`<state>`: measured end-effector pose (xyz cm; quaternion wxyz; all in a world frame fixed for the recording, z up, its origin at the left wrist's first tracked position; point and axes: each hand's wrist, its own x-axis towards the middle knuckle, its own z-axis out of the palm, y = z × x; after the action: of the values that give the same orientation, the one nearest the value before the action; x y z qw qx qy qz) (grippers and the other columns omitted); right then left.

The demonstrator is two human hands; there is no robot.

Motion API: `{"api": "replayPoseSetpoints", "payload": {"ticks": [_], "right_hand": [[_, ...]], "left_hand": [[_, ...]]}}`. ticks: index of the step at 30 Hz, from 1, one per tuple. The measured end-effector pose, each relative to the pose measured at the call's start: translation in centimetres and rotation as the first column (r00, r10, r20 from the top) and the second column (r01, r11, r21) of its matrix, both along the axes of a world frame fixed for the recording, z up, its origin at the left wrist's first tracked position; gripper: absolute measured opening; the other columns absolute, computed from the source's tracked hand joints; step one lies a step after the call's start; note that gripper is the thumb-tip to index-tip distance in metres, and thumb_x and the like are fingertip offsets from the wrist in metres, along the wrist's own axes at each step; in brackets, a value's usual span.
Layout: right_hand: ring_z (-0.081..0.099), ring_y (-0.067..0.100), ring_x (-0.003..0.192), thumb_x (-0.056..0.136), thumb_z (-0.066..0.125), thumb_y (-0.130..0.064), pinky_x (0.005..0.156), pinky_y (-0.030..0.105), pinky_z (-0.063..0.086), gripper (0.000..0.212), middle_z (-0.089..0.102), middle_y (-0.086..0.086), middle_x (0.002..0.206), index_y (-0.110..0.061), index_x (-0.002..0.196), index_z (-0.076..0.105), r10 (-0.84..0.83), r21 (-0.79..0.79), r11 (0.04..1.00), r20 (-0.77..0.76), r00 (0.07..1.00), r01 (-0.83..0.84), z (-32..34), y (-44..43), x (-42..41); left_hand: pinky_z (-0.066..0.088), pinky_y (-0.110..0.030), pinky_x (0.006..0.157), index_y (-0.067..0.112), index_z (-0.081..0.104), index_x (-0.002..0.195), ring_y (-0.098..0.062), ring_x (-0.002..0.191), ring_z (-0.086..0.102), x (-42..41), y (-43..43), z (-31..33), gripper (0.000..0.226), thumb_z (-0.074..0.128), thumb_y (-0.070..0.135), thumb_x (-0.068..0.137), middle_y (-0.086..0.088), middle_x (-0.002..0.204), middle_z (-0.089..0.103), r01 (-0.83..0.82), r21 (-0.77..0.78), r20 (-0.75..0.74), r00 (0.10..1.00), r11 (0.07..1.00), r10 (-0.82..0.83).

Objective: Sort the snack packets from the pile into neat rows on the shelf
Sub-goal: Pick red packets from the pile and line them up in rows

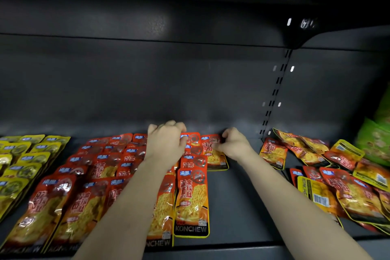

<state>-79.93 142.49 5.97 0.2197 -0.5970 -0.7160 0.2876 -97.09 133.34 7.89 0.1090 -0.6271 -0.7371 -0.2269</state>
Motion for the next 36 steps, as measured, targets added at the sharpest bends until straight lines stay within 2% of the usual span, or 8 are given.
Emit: {"api": "replayPoseSetpoints", "payload": {"ticks": [3, 10, 14, 19, 24, 30, 34, 36], "right_hand": [[0.055, 0.022, 0.096, 0.081, 0.070, -0.026, 0.074, 0.029, 0.040, 0.043, 0.055, 0.004, 0.108, -0.012, 0.110, 0.042, 0.015, 0.013, 1.000, 0.035, 0.999, -0.015, 0.2, -0.3, -0.2], [0.056, 0.023, 0.105, 0.082, 0.071, -0.040, 0.076, 0.027, 0.040, 0.046, 0.056, 0.004, 0.116, -0.016, 0.114, 0.049, 0.028, 0.055, 0.998, -0.066, 0.997, -0.024, 1.7, -0.6, 1.1], [0.060, 0.020, 0.085, 0.080, 0.072, -0.039, 0.073, 0.028, 0.047, 0.032, 0.062, 0.002, 0.105, -0.020, 0.102, 0.056, 0.061, 0.114, 0.992, -0.082, 0.995, -0.051, 3.1, -0.3, 3.5], [0.057, 0.015, 0.078, 0.082, 0.070, -0.029, 0.069, 0.021, 0.039, 0.012, 0.062, -0.003, 0.082, -0.022, 0.087, 0.062, 0.037, 0.204, 0.979, -0.059, 0.998, -0.024, 4.2, -0.1, 7.3], [0.058, 0.014, 0.065, 0.083, 0.066, -0.020, 0.051, 0.014, 0.040, 0.002, 0.061, -0.007, 0.069, -0.019, 0.082, 0.065, -0.001, 0.268, 0.963, -0.072, 0.997, 0.021, 4.6, 0.3, 11.2], [0.053, 0.001, 0.061, 0.083, 0.063, -0.016, 0.054, 0.011, 0.037, 0.004, 0.059, -0.013, 0.065, -0.018, 0.081, 0.065, -0.042, 0.343, 0.937, -0.084, 0.996, 0.069, 4.1, 1.4, 15.0], [0.055, 0.010, 0.068, 0.083, 0.063, -0.014, 0.059, 0.021, 0.038, 0.007, 0.060, -0.010, 0.070, -0.020, 0.080, 0.064, -0.034, 0.353, 0.934, -0.072, 0.997, 0.058, 3.5, 1.8, 16.4], [0.055, 0.012, 0.072, 0.084, 0.062, -0.014, 0.063, 0.021, 0.037, 0.008, 0.060, -0.009, 0.074, -0.021, 0.082, 0.063, -0.036, 0.362, 0.930, -0.074, 0.997, 0.061, 3.2, 2.0, 16.9]], "left_hand": [[0.029, -0.033, 0.102, 0.028, 0.058, 0.118, -0.012, 0.104, 0.060, 0.2, -0.1, 0.0, 0.024, 0.051, 0.034, 0.096, 0.007, 0.114, 0.061, -0.003, -0.005, -0.012, 1.000, 1.000, 0.002], [0.029, -0.033, 0.097, 0.028, 0.057, 0.120, -0.014, 0.105, 0.058, 2.1, -0.1, 1.3, 0.026, 0.051, 0.030, 0.095, 0.008, 0.113, 0.060, 0.070, 0.029, -0.081, 0.994, 0.997, -0.068], [0.032, -0.036, 0.095, 0.029, 0.056, 0.119, -0.015, 0.106, 0.059, 3.8, 0.5, 2.4, 0.026, 0.052, 0.033, 0.093, 0.008, 0.114, 0.060, 0.119, -0.018, -0.071, 0.990, 0.993, -0.120], [0.033, -0.036, 0.091, 0.029, 0.058, 0.115, -0.017, 0.107, 0.059, 7.3, 1.7, 2.8, 0.025, 0.055, 0.034, 0.090, 0.008, 0.111, 0.060, 0.161, -0.036, -0.029, 0.986, 0.986, -0.162], [0.033, -0.037, 0.093, 0.028, 0.057, 0.115, -0.018, 0.106, 0.058, 11.4, 3.3, 2.6, 0.025, 0.055, 0.035, 0.091, 0.007, 0.110, 0.060, 0.209, -0.070, -0.006, 0.978, 0.975, -0.210], [0.033, -0.038, 0.093, 0.026, 0.060, 0.114, -0.020, 0.103, 0.060, 15.6, 5.1, 2.7, 0.024, 0.056, 0.033, 0.091, 0.003, 0.109, 0.060, 0.237, -0.087, 0.006, 0.971, 0.968, -0.238], [0.033, -0.040, 0.094, 0.024, 0.061, 0.113, -0.022, 0.102, 0.060, 18.0, 6.2, 2.8, 0.023, 0.056, 0.032, 0.091, 0.002, 0.109, 0.061, 0.235, -0.112, -0.035, 0.970, 0.966, -0.240], [0.032, -0.040, 0.094, 0.023, 0.060, 0.113, -0.023, 0.102, 0.060, 18.9, 6.7, 2.5, 0.024, 0.056, 0.033, 0.091, 0.001, 0.109, 0.061, 0.218, -0.147, -0.061, 0.972, 0.965, -0.228]]}}
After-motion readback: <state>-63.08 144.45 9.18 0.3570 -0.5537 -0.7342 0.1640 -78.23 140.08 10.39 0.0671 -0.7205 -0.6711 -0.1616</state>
